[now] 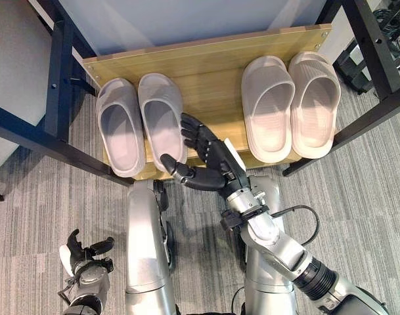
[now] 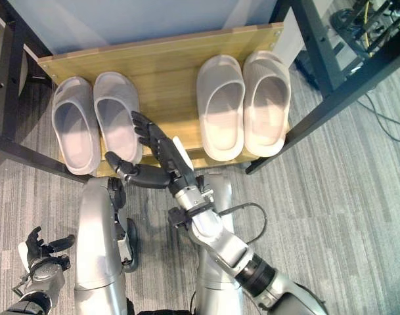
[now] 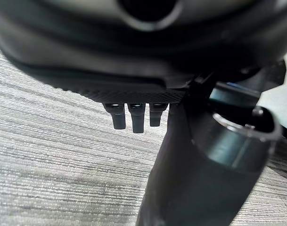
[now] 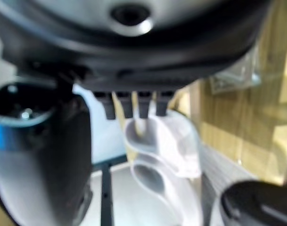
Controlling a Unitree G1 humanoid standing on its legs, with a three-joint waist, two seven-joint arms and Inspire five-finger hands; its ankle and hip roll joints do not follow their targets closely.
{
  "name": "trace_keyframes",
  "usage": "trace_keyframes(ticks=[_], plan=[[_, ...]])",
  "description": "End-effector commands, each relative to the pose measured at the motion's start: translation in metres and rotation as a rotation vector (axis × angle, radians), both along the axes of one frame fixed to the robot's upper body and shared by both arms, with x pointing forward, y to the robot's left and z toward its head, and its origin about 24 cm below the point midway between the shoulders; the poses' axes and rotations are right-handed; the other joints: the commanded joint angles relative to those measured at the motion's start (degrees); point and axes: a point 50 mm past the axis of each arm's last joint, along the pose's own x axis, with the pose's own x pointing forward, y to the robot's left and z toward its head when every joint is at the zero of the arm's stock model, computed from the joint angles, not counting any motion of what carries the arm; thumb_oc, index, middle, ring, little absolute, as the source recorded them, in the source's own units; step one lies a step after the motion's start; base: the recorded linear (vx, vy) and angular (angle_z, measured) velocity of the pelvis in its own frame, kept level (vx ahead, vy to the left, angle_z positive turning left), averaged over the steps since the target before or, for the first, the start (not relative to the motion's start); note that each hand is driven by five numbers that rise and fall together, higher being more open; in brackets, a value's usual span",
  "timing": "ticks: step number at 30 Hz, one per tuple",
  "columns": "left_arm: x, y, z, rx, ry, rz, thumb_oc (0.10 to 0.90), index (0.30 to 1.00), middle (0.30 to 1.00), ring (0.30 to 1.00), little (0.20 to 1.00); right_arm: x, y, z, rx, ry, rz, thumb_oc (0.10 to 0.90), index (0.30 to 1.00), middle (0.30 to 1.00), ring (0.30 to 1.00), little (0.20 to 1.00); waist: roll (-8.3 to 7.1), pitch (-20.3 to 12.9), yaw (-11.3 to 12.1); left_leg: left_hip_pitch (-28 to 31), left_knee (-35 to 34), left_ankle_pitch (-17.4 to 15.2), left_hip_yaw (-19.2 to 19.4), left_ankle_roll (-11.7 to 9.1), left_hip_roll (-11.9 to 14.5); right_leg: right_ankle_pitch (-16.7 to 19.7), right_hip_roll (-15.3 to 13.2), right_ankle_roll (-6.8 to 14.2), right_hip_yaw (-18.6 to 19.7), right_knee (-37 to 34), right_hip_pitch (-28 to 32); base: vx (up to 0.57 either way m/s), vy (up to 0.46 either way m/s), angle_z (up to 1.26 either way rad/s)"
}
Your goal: Arrange the slippers neatly on the shoe rack.
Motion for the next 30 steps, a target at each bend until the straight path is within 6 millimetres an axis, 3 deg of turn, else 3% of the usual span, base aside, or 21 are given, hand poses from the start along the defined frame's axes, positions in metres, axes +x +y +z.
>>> trace_keyframes(ticks=[1,11,24,25,30], plan=[[-0.003,0.028,0.016,0.098,-0.012,0.037,0.800,0.900,0.900,0.900,0.900,-0.023,0.030,0.043,0.173,-0.151,0.207,0.800,0.900,0.900,0.900,0.900,-0.14,-1.90,5.73,-0.37,-3.37,1.46,0.31,4.33,-3.92,3.70,-2.27,-7.37,1.04,-1.03,2.46,0.00,0.000,0.00],[-0.007,0.028,0.013,0.093,0.001,0.036,0.800,0.900,0.900,0.900,0.900,-0.020,0.027,0.049,0.165,-0.203,0.154,0.800,0.900,0.900,0.900,0.900,-0.18,-1.90,5.91,-0.37,-3.25,1.42,0.19,4.27,-4.00,3.71,-2.19,-7.34,1.07,-0.95,2.46,0.00,0.000,0.00],[-0.015,0.030,0.009,0.093,0.028,0.036,0.800,0.900,0.900,0.900,0.900,-0.028,-0.001,0.080,-0.026,-0.629,-0.137,0.800,0.900,0.900,0.900,0.900,-0.46,-1.90,5.30,-0.37,-2.70,1.29,-0.11,4.48,-4.25,3.41,-2.27,-7.40,0.92,-0.78,2.46,0.00,0.000,0.00],[-0.018,0.030,0.008,0.108,0.035,0.030,0.800,0.900,0.900,0.900,0.900,-0.034,-0.017,0.087,-0.062,-0.754,-0.264,0.800,0.900,0.900,0.900,0.900,-0.50,-1.90,4.90,-0.37,-2.51,1.28,-0.13,4.56,-4.18,3.21,-2.48,-7.52,0.79,-0.72,2.45,0.00,0.000,0.00],[-0.020,0.032,0.009,0.120,0.034,0.039,0.800,0.900,0.900,0.900,0.900,-0.054,-0.029,0.100,0.010,-0.852,-0.279,0.800,0.900,0.900,0.900,0.900,-0.89,-1.90,4.65,-0.37,-2.69,1.56,-0.19,4.61,-4.13,3.26,-2.67,-7.58,0.51,-0.96,2.45,0.00,-0.001,-0.01]])
